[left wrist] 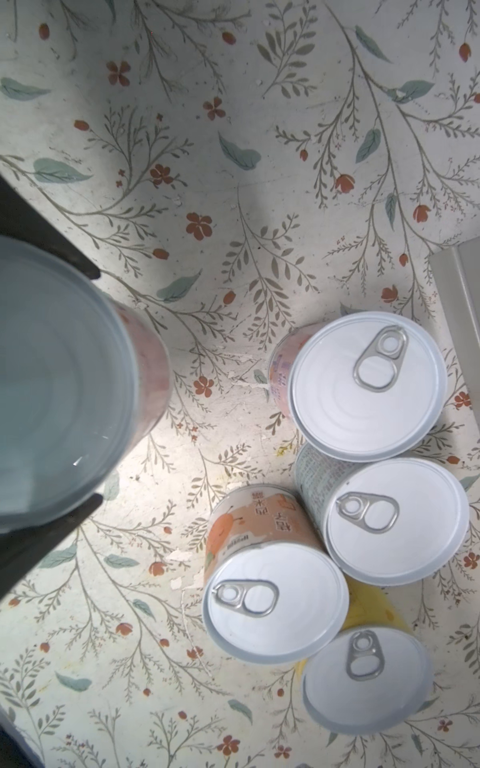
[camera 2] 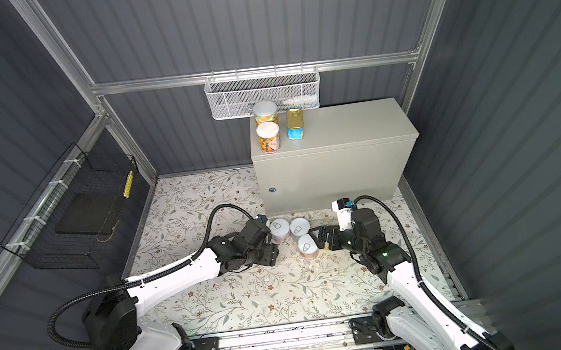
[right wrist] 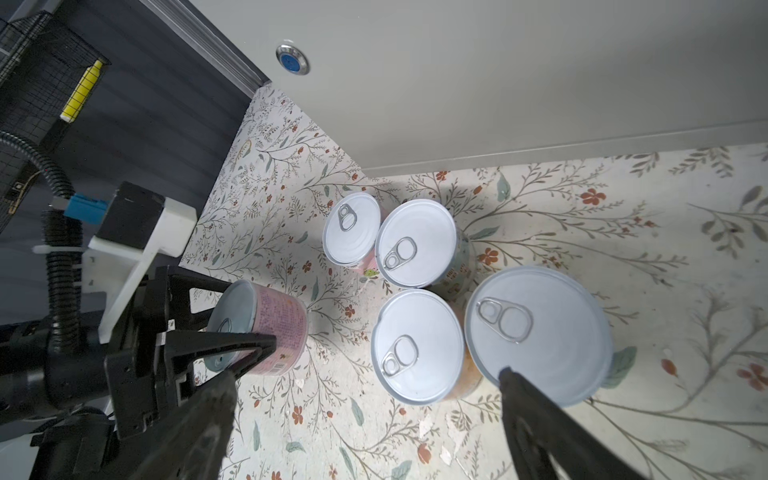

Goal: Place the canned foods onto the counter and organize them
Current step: 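Close the left gripper on the pink can and lift it off the table, then carry the pink can toward the right gripper while the right gripper reaches to meet it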

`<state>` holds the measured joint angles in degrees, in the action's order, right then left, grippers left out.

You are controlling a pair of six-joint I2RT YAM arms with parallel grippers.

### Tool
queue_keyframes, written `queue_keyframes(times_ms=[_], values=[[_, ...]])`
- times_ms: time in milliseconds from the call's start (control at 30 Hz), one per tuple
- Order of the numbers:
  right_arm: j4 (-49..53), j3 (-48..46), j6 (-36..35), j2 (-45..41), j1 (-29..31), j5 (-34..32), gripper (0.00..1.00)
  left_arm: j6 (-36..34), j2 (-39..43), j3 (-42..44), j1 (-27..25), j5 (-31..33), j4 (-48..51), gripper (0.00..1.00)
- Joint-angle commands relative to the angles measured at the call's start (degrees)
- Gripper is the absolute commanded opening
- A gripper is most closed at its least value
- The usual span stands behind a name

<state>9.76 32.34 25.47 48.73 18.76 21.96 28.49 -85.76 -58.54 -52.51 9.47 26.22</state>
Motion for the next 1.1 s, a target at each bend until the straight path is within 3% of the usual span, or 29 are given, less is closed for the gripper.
queue_keyframes(times_ms=[0,200,467,733,867,1067], values=[[-2.6,2.3,-2.5,0.7,1.8,1.6,0.99,-3.6,1.6,-2.5,3.1,-5.9,2.3,0.54],[-1.0,4.1,-7.2,1.4,5.6,-0.7,0.99,-8.2,2.1,-8.6,9.1,-10.3,8.6,0.54],[-5.1,3.1,-6.7,2.0,10.2,-2.0,0.99,-11.1,1.1,-17.4,13.9,-19.3,15.2,0.54],[-11.5,2.4,-13.1,1.0,19.3,-4.3,0.99,-12.5,-1.6,-25.5,15.5,-29.6,20.4,0.53],[-15.1,1.3,-16.1,1.7,23.6,-7.2,0.99,-12.7,-1.6,-27.9,15.5,-31.6,22.2,0.53],[-26.2,-1.9,-17.0,3.2,25.4,-8.7,0.99,-12.2,-0.3,-29.0,15.5,-32.9,23.2,0.53]])
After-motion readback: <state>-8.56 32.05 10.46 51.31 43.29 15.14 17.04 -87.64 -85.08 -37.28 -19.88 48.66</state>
